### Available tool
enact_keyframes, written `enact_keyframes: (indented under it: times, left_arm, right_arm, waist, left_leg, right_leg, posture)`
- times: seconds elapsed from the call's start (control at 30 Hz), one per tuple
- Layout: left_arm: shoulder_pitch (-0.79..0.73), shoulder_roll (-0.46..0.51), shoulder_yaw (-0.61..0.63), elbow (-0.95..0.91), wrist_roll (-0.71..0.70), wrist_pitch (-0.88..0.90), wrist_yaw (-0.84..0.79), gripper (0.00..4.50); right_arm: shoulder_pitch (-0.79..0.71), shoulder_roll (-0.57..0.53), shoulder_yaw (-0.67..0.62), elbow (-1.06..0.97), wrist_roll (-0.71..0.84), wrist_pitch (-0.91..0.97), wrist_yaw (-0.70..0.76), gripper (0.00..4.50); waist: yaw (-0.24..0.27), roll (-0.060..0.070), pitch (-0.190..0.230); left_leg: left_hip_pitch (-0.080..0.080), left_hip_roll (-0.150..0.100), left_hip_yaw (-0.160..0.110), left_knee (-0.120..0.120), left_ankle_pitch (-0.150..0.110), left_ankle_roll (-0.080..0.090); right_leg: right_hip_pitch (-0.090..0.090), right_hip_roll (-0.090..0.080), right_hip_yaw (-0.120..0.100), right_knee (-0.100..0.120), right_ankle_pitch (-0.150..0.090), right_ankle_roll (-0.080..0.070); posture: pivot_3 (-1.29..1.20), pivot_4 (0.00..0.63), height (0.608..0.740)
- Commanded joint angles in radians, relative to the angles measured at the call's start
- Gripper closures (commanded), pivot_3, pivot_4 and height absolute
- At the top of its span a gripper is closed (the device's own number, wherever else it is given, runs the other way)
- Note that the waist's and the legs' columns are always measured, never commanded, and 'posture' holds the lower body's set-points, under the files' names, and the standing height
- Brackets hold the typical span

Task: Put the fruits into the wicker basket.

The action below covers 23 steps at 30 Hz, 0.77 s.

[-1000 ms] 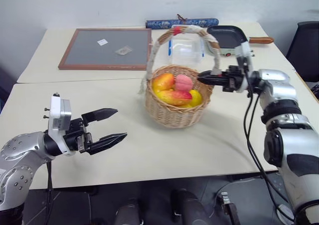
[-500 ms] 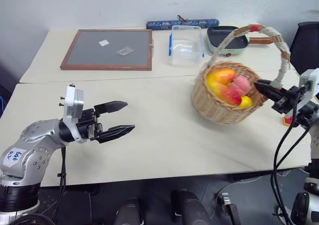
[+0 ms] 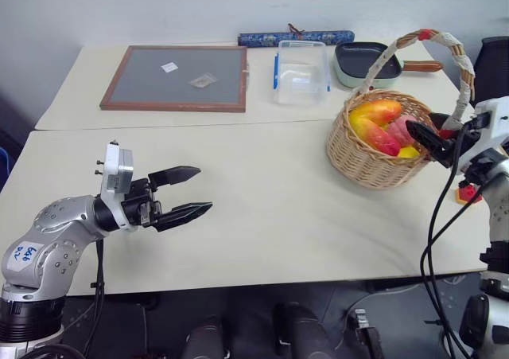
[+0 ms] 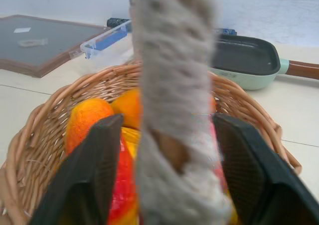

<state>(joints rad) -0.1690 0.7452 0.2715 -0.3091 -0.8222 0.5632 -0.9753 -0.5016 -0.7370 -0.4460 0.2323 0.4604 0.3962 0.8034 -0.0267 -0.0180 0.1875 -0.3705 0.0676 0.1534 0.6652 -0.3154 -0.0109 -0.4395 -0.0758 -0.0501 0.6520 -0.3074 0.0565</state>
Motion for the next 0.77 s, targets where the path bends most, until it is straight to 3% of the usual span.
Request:
enact_keyframes:
  times: [0.03,0.17,0.27,0.43,0.63,0.77]
  left_arm:
    - [0.04,0.034,0.032,-0.018,0.07,-0.07,-0.021,0.0]
    - [0.079,0.039,0.033,0.008,0.145,-0.145,-0.028,0.0]
    - [0.147,0.037,0.038,0.047,0.251,-0.21,0.012,0.0]
    - [0.297,0.042,0.068,0.03,0.327,-0.307,-0.019,0.0]
    - [0.432,0.007,0.129,-0.03,0.341,-0.357,0.012,0.0]
    - [0.481,-0.035,0.129,-0.101,0.34,-0.365,0.054,0.0]
  right_arm:
    - [0.07,-0.028,-0.11,-0.148,0.138,-0.029,0.119,0.19]
    - [0.169,-0.05,-0.151,-0.159,0.131,-0.101,0.173,0.09]
    - [0.303,-0.094,-0.213,-0.083,0.064,-0.273,0.263,0.09]
    - [0.515,-0.113,-0.118,-0.102,0.019,-0.502,0.53,0.09]
    - [0.494,-0.022,0.07,-0.09,-0.014,-0.662,0.611,0.09]
    - [0.433,0.073,0.189,-0.102,-0.03,-0.704,0.582,0.09]
  waist:
    - [0.0,0.0,0.0]
    - [-0.001,0.0,0.0]
    - [0.001,0.0,0.0]
    - [-0.007,0.0,0.0]
    - [-0.026,-0.003,0.001]
    - [-0.025,-0.003,0.001]
  left_leg:
    - [0.0,0.0,0.0,0.0,0.0,0.0]
    - [0.001,0.0,0.0,0.0,0.0,0.001]
    - [0.002,-0.001,-0.001,-0.001,0.0,0.001]
    - [0.003,0.0,-0.002,-0.003,-0.002,0.004]
    - [0.013,0.001,0.001,-0.003,-0.007,0.009]
    - [0.014,0.002,0.0,-0.004,-0.008,0.007]
  right_leg:
    - [0.0,0.0,0.0,0.0,0.0,0.0]
    - [0.002,0.0,0.0,-0.002,0.0,0.0]
    - [0.004,0.0,-0.001,-0.004,0.0,0.0]
    - [0.009,0.001,-0.003,-0.01,0.0,0.001]
    - [0.015,0.0,-0.001,-0.008,0.001,0.001]
    - [0.016,-0.001,-0.001,-0.008,0.0,0.0]
  posture:
    - [0.0,0.15,0.74]
    - [0.0,0.15,0.74]
    - [0.0,0.15,0.74]
    - [0.0,0.15,0.74]
    - [0.0,0.15,0.74]
    - [0.0,0.15,0.74]
